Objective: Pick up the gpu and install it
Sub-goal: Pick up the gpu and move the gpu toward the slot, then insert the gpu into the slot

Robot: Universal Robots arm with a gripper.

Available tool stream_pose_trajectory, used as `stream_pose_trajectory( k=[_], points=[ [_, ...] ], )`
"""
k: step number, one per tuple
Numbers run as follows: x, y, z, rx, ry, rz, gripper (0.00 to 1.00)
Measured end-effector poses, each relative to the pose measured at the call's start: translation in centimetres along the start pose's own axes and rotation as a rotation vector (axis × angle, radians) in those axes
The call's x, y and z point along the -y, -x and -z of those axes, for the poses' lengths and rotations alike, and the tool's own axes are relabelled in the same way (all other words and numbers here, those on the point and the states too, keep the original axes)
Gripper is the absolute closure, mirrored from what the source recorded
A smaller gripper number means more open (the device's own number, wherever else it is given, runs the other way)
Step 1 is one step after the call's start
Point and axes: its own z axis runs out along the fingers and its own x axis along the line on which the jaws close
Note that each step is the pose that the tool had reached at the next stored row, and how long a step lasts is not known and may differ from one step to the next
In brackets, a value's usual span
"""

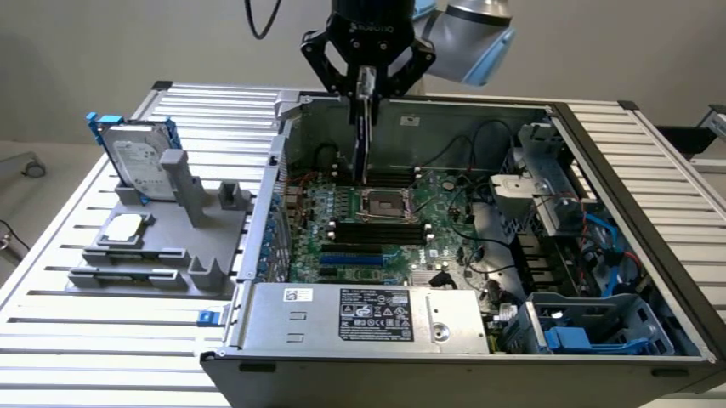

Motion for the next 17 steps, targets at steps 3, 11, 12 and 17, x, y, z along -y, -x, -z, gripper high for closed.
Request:
stream_pose_trajectory(
  k=[3, 11, 12, 17],
  points=[
    [-0.59, 0.13, -0.50, 0.0007, 0.0000, 0.000, 0.71],
    [-0.70, 0.16, -0.69, -0.0021, 0.0004, 0.000, 0.71],
    [-0.70, 0.16, -0.69, -0.0023, 0.0005, 0.000, 0.71],
    [-0.70, 0.14, -0.69, -0.0029, 0.0004, 0.000, 0.71]
  ],
)
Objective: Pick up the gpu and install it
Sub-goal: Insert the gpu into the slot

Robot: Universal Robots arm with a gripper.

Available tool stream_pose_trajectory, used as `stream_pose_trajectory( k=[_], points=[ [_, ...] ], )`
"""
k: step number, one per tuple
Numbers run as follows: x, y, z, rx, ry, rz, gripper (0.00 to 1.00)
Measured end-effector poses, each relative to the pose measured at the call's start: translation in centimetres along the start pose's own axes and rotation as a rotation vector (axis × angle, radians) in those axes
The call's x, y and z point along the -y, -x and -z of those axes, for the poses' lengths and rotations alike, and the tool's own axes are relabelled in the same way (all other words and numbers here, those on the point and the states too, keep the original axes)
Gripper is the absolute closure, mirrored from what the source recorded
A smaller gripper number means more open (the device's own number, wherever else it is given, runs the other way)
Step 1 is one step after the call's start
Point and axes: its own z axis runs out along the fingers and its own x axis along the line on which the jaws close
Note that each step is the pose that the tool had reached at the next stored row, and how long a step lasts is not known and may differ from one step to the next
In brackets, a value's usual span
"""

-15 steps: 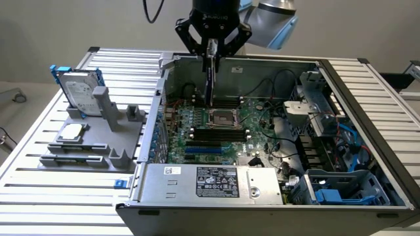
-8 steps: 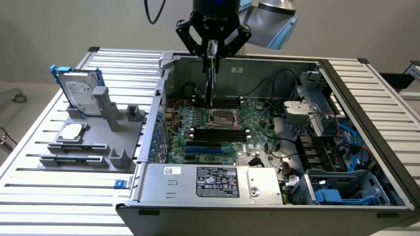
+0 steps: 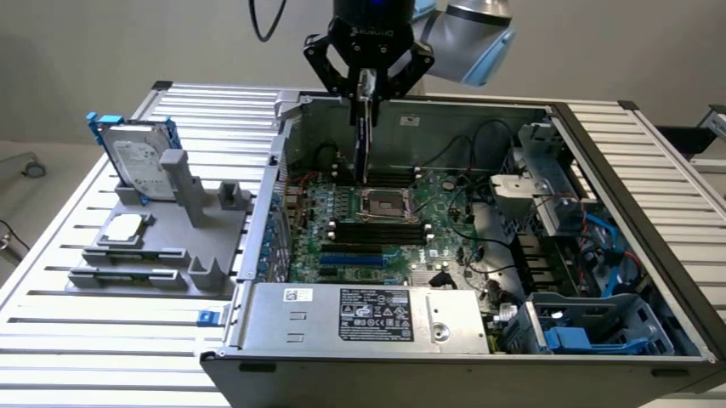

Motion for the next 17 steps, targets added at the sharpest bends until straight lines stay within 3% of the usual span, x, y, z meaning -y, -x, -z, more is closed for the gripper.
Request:
stream_pose_trajectory(
  k=[4, 9, 13, 17],
  points=[
    [0.03, 0.1, 0.00, -0.0001, 0.0008, 0.000, 0.71],
    [0.30, 1.4, 0.04, 0.0011, 0.0041, 0.007, 0.71],
    [0.30, 1.5, -0.04, 0.0041, 0.0034, 0.046, 0.71],
    [0.32, 1.5, -0.23, 0.0024, 0.0018, 0.112, 0.71]
  ],
)
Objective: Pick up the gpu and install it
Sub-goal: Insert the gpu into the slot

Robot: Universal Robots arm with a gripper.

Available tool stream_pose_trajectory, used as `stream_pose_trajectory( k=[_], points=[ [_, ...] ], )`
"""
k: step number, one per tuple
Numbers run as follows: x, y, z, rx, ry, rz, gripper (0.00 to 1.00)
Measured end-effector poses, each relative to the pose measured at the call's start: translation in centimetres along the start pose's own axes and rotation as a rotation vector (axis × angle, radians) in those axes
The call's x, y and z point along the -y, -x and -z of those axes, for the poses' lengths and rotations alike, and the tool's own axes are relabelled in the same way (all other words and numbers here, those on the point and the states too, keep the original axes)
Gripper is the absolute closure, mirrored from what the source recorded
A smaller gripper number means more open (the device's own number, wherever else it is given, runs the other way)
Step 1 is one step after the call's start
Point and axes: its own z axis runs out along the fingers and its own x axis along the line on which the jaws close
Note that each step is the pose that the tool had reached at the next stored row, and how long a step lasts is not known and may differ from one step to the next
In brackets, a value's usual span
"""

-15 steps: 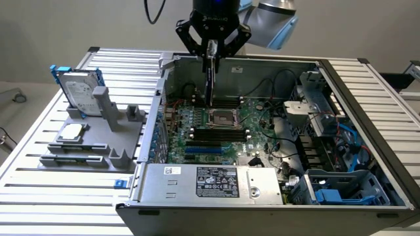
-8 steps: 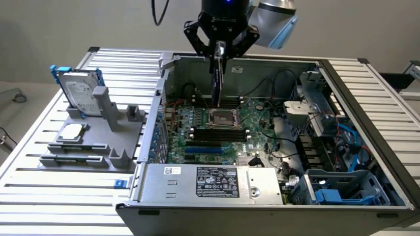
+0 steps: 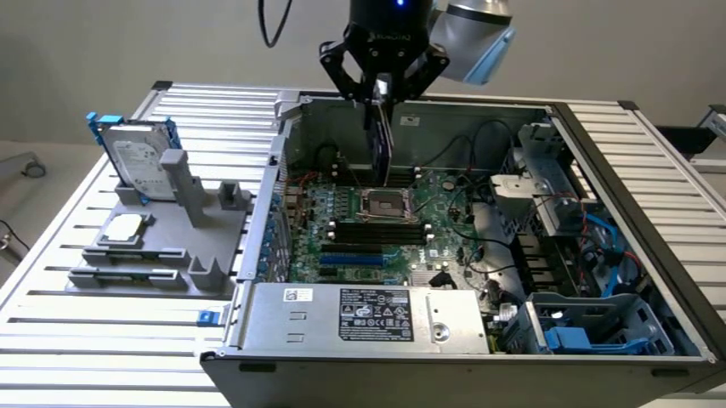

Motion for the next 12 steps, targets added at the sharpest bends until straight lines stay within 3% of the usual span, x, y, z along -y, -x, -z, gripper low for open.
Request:
stream_pose_trajectory(
  k=[12],
  points=[
    [0.04, 0.01, -0.59, -0.0131, -0.0033, 0.217, 0.71]
  ],
)
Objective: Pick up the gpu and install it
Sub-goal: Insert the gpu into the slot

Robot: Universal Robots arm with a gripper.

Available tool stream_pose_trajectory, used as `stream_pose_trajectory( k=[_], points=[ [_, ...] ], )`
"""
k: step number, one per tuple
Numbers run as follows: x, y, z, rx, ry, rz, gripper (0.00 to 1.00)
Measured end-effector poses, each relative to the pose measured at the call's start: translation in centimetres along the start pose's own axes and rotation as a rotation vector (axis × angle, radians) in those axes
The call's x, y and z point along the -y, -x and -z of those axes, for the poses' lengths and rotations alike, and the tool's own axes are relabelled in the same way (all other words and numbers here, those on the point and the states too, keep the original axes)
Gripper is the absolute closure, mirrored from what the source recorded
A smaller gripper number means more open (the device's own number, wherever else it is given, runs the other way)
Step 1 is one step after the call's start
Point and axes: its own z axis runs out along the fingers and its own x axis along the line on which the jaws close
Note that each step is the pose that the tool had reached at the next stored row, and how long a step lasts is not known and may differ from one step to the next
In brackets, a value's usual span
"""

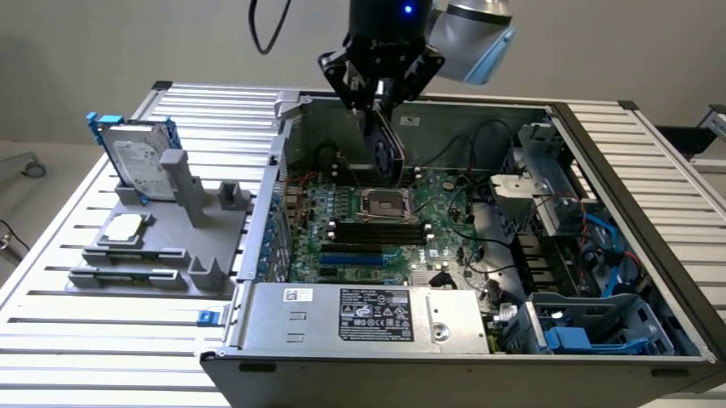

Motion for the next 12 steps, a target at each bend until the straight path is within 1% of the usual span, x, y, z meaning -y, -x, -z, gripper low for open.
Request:
stream_pose_trajectory(
  k=[4, 12],
  points=[
    [0.01, 0.00, -0.11, -0.0033, -0.0016, 0.073, 0.71],
    [0.02, 0.00, -0.23, 0.0002, -0.0084, 0.219, 0.71]
  ],
)
